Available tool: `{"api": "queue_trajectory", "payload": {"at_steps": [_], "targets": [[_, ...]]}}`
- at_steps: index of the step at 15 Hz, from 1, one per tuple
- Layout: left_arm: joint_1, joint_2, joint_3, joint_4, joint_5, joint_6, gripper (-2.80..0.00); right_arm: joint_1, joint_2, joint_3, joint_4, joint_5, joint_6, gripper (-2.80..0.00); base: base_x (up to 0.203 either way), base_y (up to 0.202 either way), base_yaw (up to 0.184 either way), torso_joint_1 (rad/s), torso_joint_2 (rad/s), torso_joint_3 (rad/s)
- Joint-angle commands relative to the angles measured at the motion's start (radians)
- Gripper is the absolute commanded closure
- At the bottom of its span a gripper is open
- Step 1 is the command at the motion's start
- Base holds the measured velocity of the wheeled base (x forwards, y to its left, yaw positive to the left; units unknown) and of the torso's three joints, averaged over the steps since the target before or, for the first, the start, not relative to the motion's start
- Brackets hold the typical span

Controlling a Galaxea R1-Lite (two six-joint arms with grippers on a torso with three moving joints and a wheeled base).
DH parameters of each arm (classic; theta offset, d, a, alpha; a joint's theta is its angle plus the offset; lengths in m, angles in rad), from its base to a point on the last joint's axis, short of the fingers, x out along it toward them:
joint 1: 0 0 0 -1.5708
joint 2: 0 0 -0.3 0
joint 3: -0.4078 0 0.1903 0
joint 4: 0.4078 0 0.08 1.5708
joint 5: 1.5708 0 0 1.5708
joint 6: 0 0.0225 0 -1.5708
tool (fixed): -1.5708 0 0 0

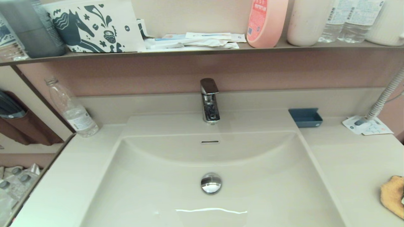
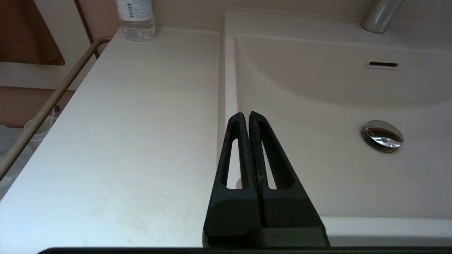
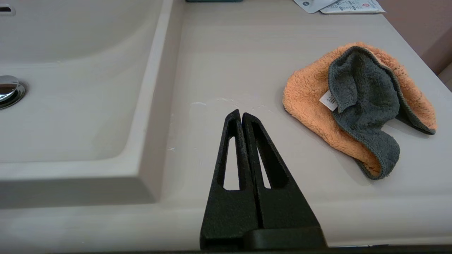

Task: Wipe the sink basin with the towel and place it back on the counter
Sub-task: Pick up the cloth

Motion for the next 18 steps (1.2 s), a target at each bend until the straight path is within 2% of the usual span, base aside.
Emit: {"api": "queue_trajectory", "payload": {"at_steps": [1,9,14,16,18], "targets": [[0.0,0.003,0.0,-0.002,0.001,-0.004,0.0,0.0,0.0,0.0,-0.001,-0.002,0.001,0.0,0.0,0.0,0.0,0.0,0.0,0.0],[0.0,0.002,0.0,-0.002,0.001,-0.004,0.0,0.0,0.0,-0.011,0.021,-0.004,0.003,0.0,0.0,0.0,0.0,0.0,0.0,0.0],[0.0,0.002,0.0,-0.002,0.001,-0.004,0.0,0.002,0.114,-0.185,0.08,-0.005,-0.005,0.0,0.0,0.0,0.0,0.0,0.0,0.0],[0.0,0.001,0.0,-0.002,0.001,-0.004,0.0,0.003,0.214,-0.247,0.081,-0.048,-0.004,0.0,0.0,0.0,0.0,0.0,0.0,0.0],[0.0,0.002,0.0,-0.002,0.001,-0.004,0.0,0.004,0.325,-0.302,0.083,-0.148,-0.004,0.0,0.0,0.0,0.0,0.0,0.0,0.0]]}}
